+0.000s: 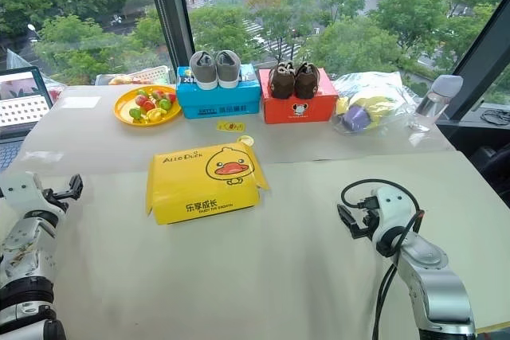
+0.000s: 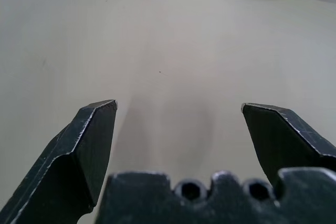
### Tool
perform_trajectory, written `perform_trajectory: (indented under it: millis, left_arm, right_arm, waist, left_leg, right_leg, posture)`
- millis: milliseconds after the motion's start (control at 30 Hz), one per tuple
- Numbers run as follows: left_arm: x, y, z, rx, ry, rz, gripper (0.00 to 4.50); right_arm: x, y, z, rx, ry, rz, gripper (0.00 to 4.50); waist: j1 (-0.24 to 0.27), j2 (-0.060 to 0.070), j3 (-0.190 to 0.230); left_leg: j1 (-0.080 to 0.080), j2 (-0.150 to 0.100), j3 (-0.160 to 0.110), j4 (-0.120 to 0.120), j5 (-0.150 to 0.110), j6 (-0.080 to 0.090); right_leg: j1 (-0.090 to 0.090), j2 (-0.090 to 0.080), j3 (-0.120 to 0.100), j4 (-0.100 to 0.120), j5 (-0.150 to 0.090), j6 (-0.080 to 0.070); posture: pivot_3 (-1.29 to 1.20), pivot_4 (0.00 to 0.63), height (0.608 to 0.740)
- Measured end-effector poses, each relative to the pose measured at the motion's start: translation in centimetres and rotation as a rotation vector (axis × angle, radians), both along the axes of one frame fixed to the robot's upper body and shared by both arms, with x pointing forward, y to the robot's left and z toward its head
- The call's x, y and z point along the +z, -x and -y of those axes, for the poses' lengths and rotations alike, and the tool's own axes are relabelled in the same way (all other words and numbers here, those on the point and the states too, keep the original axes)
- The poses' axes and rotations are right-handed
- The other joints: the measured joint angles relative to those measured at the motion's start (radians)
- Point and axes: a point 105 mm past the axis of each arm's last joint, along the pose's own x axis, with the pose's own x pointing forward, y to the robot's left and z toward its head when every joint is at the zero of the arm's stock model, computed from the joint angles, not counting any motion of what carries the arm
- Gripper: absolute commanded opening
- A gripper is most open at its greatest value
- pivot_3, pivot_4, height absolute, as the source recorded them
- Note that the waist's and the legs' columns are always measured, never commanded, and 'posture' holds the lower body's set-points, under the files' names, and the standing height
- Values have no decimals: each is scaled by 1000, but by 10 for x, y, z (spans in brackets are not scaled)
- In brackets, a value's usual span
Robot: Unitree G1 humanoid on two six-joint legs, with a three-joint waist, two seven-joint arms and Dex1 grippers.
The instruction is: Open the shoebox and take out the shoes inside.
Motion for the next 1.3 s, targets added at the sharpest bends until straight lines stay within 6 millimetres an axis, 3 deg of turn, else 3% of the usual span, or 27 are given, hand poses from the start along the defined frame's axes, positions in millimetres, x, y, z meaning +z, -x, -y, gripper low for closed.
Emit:
perform_trajectory:
  millis: [100,167,233,300,467,600,733,767,867,933,1000,1167,1300]
  left_arm:
    - [0,-6,13,-90,-44,-31,4500]
    - [8,-18,61,-411,-179,-93,4500]
    - [15,-21,97,-637,-285,-134,4500]
    - [16,-14,116,-794,-360,-200,4500]
    - [7,4,132,-974,-346,-300,4500]
    - [6,4,132,-981,-333,-316,4500]
    - [8,1,130,-966,-342,-316,4500]
    - [8,1,129,-962,-342,-318,4241]
    - [7,0,128,-958,-341,-319,3572]
    - [6,1,127,-956,-344,-323,2840]
    - [5,1,126,-952,-348,-328,2062]
    - [4,1,127,-946,-352,-326,141]
    - [2,2,129,-949,-358,-330,15]
  right_arm:
    - [1,-3,3,-17,8,2,4473]
    - [11,-13,12,-39,48,25,4473]
    - [26,-19,11,-14,76,66,4473]
    - [33,-18,5,44,93,80,4473]
    - [26,-17,-2,110,84,47,3050]
    - [23,-23,-7,129,90,44,1607]
    - [24,-42,-28,169,70,73,253]
    - [24,-51,-35,180,76,80,8]
    - [27,-78,-59,224,83,104,0]
    - [29,-92,-77,271,84,119,0]
    - [29,-98,-91,310,87,125,0]
    - [13,-108,-153,488,82,93,0]
    - [5,-98,-185,622,71,84,0]
  waist:
    - [0,0,0]
    - [3,2,1]
    - [3,2,2]
    - [-3,3,1]
    - [-19,4,2]
    - [-20,4,2]
    - [-24,4,2]
    - [-25,4,2]
    - [-28,4,3]
    - [-27,4,3]
    - [-25,5,3]
    - [-26,5,3]
    - [-25,5,3]
  left_leg:
    - [0,0,0,0,0,0]
    - [-2,-2,1,1,1,2]
    - [-2,-1,2,1,1,2]
    - [-1,0,2,-1,1,2]
    - [-1,1,1,-3,1,1]
    - [-1,0,1,0,1,2]
    - [0,1,2,0,2,2]
    - [0,1,2,0,2,1]
    - [0,1,1,0,2,1]
    - [-1,1,1,-1,3,0]
    - [-1,1,1,-1,3,0]
    - [-4,0,1,-1,5,-5]
    - [-9,0,-1,-1,5,-4]
  right_leg:
    - [0,0,0,0,0,0]
    - [0,-1,0,0,0,0]
    - [-1,-1,1,-1,0,0]
    - [-1,0,1,-1,-1,-1]
    - [-2,2,1,-1,-2,-2]
    - [-1,1,1,-1,-2,-1]
    - [-1,2,2,0,-2,-1]
    - [-1,2,2,0,-1,-1]
    - [-2,2,2,1,-1,-1]
    - [-2,2,1,1,-1,-2]
    - [-2,2,1,1,-1,-2]
    - [-3,2,0,0,-1,-1]
    - [-4,0,-4,0,0,0]
  posture:
    - [0,150,731]
    - [0,150,731]
    - [0,150,731]
    - [0,150,731]
    - [0,150,731]
    - [0,150,731]
    - [0,150,731]
    - [0,150,731]
    - [0,150,731]
    - [0,150,731]
    - [0,150,731]
    - [0,150,731]
    - [0,150,731]
